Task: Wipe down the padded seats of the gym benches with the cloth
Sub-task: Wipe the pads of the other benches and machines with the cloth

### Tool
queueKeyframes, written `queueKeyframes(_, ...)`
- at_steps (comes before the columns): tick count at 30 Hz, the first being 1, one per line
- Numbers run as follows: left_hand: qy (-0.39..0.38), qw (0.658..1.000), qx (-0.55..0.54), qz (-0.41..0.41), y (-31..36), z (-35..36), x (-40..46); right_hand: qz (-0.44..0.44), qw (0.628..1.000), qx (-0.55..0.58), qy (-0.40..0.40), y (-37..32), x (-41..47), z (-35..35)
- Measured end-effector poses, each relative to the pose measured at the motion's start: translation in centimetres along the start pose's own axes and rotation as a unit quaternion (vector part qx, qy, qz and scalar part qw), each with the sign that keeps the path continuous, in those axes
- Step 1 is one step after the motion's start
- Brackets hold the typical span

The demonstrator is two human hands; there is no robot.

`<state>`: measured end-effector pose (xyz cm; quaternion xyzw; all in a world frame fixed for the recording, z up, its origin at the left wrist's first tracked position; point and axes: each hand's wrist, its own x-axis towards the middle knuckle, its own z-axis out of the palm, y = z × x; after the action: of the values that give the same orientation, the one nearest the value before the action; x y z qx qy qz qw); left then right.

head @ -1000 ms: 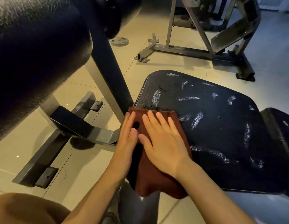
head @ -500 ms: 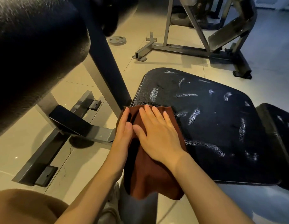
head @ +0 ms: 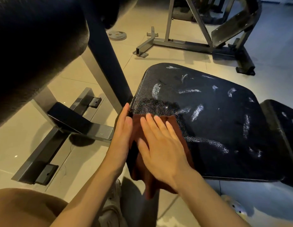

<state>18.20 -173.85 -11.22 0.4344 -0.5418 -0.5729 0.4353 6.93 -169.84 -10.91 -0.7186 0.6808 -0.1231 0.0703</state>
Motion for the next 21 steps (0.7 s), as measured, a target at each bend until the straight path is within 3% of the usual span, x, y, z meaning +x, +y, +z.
queueKeyframes(6,0.031,0.999,0.026,-0.002,0.8,0.0,-0.3,0.046,0.999,0.0,-0.012,0.7,5.1,-0.3)
queueKeyframes(9,0.038,0.998,0.04,-0.011,0.6,0.1,-0.4,0.082,0.997,0.006,-0.011,0.0,3.0,-0.1)
queueKeyframes(12,0.071,0.993,-0.056,-0.069,0.8,0.2,-0.2,0.121,0.993,-0.004,0.01,-0.8,-1.2,0.3)
queueKeyframes(14,0.071,0.994,-0.049,-0.062,0.5,-0.2,0.2,0.135,0.99,-0.018,0.038,-0.8,-4.0,0.7)
queueKeyframes(16,0.073,0.995,-0.041,-0.053,0.3,-0.3,0.3,0.117,0.992,-0.039,0.038,-0.4,-5.3,0.8)
queueKeyframes(21,0.068,0.998,0.009,0.011,0.3,-0.2,0.3,-0.023,0.998,-0.059,-0.017,0.2,-2.6,0.3)
